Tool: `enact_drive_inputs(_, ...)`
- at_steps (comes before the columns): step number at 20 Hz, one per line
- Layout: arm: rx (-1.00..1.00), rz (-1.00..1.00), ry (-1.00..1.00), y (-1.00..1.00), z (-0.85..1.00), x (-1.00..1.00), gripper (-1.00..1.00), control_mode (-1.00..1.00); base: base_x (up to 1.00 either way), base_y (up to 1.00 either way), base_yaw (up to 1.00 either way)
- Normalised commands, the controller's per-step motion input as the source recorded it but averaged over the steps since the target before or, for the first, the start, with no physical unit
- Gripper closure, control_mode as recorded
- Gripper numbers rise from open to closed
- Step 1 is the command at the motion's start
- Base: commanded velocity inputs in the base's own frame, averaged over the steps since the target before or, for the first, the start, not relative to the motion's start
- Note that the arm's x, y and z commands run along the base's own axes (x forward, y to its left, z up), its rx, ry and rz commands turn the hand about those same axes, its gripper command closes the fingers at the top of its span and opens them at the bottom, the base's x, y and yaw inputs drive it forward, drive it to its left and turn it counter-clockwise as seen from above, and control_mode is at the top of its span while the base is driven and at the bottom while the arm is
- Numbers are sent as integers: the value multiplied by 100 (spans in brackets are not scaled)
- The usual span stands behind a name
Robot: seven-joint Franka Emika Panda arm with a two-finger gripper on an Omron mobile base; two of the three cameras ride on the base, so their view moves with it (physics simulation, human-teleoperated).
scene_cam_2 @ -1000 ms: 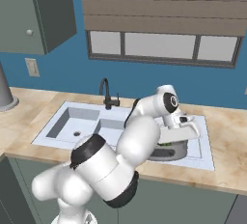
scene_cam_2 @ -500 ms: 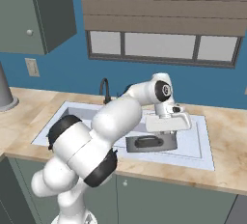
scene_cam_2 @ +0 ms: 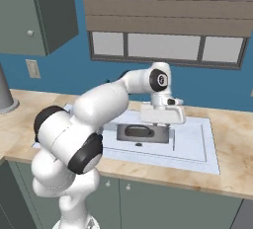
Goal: Dump the avocado from the pot into the sink. Then turn on the water and wash the avocado. Then turn off the water and put the avocado back in the pot.
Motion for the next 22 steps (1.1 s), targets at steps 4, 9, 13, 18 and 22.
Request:
enact_drive_inputs(4, -5, -22, -16, 20, 25, -22, 100, -100, 0, 0, 0)
enact_drive_inputs(9, -13, -25, -28, 9, 37, -17, 100, -100, 0, 0, 0)
enact_drive_inputs(13, -19, -28, -33, 15, 32, -5, 100, -100, 0, 0, 0)
enact_drive_inputs(18, -15, -25, -23, 19, 22, 8, 100, -100, 0, 0, 0)
enact_drive_inputs(22, -13, -23, -14, 3, 2, 34, 100, -100, 0, 0, 0)
